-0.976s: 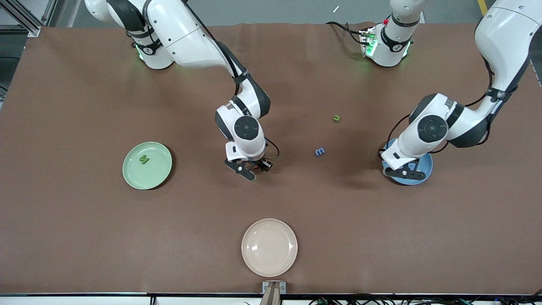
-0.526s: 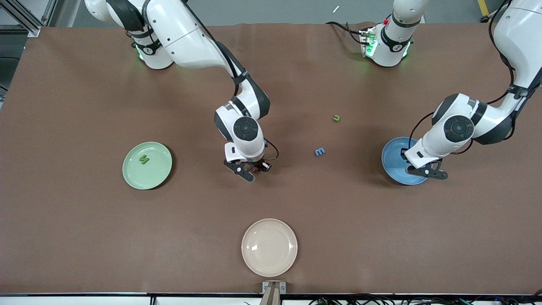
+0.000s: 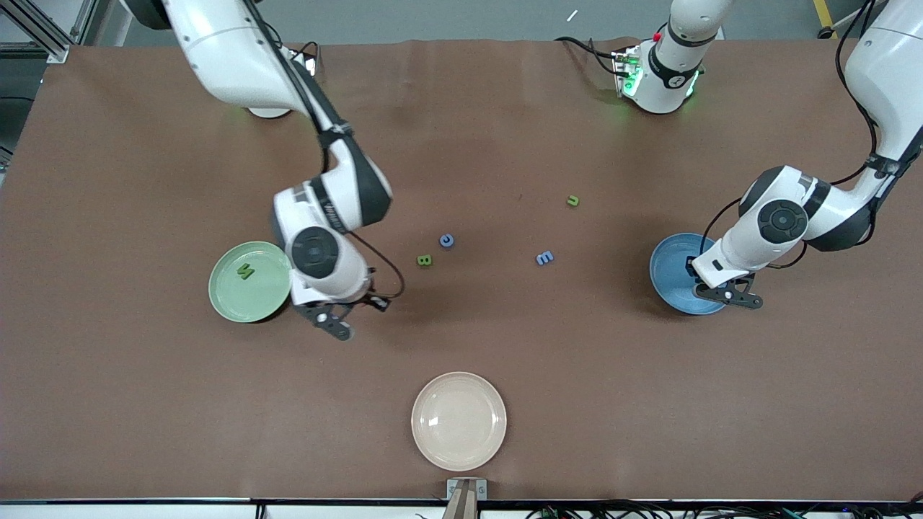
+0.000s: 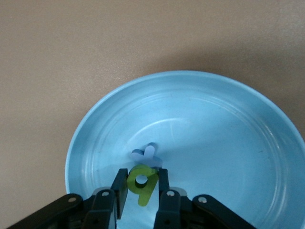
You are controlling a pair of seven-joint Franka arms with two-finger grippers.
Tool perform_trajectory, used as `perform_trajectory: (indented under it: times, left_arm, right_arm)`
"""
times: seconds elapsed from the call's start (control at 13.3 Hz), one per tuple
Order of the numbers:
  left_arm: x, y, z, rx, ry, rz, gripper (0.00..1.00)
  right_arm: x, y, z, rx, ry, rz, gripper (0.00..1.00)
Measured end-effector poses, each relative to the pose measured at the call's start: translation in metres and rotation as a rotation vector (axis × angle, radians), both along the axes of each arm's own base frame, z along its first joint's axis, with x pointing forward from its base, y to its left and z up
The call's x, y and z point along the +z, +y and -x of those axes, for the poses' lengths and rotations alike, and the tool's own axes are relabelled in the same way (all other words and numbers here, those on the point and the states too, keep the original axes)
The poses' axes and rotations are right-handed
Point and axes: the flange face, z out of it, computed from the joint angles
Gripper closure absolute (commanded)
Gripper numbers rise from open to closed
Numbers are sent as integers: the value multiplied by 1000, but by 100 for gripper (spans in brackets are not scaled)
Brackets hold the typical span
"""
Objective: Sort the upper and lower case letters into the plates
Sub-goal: 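Place the q in the blue plate while the right gripper places the D, then reach the blue m with the left gripper while the right gripper reaches the B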
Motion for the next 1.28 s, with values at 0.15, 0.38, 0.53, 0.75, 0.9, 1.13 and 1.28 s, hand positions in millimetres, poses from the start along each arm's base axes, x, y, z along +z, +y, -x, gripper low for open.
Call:
perform_trajectory:
  times: [0.15, 0.38, 0.53, 0.75, 0.9, 1.13, 1.28]
  left_arm:
    - [-1, 0, 0, -2, -1, 2, 84]
    - [-3, 3, 0, 3, 2, 0, 83]
    - [-4, 7, 0, 11, 2, -1, 82]
    - [-4, 8, -1, 13, 2, -1, 71]
    - [-4, 8, -1, 13, 2, -1, 38]
    - [-5, 10, -1, 15, 2, -2, 1]
    - [-2, 6, -2, 9, -3, 1, 1]
  right_arm:
    - [2, -56, 0, 53, 24, -12, 100]
    - [-17, -138, 14, 131, 31, -37, 100]
    - [-34, -181, 32, 175, 32, -50, 99]
    - [-57, -226, 61, 210, 31, -61, 99]
    - [-72, -245, 77, 213, 14, -60, 99]
    - [-93, -251, 96, 213, -3, -52, 97]
    - [-96, -249, 100, 217, 0, -53, 93]
